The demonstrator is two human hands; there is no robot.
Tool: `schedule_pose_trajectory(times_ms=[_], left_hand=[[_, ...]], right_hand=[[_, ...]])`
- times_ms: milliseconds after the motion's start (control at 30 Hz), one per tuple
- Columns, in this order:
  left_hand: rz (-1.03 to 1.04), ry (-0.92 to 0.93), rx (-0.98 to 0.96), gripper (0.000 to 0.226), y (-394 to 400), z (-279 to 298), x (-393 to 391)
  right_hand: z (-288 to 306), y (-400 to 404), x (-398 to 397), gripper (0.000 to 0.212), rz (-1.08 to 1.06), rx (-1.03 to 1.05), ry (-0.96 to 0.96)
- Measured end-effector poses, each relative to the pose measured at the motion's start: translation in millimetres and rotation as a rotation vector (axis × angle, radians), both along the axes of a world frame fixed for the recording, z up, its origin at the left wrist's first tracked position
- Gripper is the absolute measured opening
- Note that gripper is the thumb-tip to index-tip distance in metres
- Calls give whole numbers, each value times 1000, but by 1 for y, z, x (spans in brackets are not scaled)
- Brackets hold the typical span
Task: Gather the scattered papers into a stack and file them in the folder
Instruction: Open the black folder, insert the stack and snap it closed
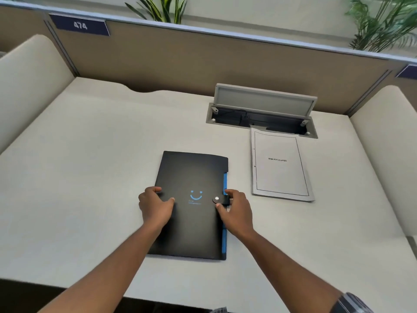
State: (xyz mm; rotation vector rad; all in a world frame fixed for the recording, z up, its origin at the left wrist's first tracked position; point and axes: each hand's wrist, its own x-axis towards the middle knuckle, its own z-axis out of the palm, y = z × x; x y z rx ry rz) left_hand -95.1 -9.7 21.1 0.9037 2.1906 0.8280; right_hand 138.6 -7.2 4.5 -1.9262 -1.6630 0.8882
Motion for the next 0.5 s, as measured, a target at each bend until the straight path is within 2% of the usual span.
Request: schedule_pose_trajectory(times_ms=[100, 200, 267, 333, 400, 500], left_hand=[[-38, 101, -56, 52, -2, -2, 5], [-137, 260, -41, 55, -2, -5, 13], [-295, 331, 58, 60, -1, -10, 18], [-523, 345, 142, 69, 1, -16, 24], [-731, 381, 162, 73, 2, -25, 28], [-906, 512, 130, 70, 2, -41, 30]], right_hand=[[-1, -1, 1, 51, 44, 3, -97], [3, -1, -2, 48, 6, 103, -218], [7, 3, -5, 40, 0, 126, -230], [10, 8, -10, 33, 26, 64, -203], [10, 12, -15, 33, 37, 18, -190], [3, 13, -20, 35, 29, -13, -194]])
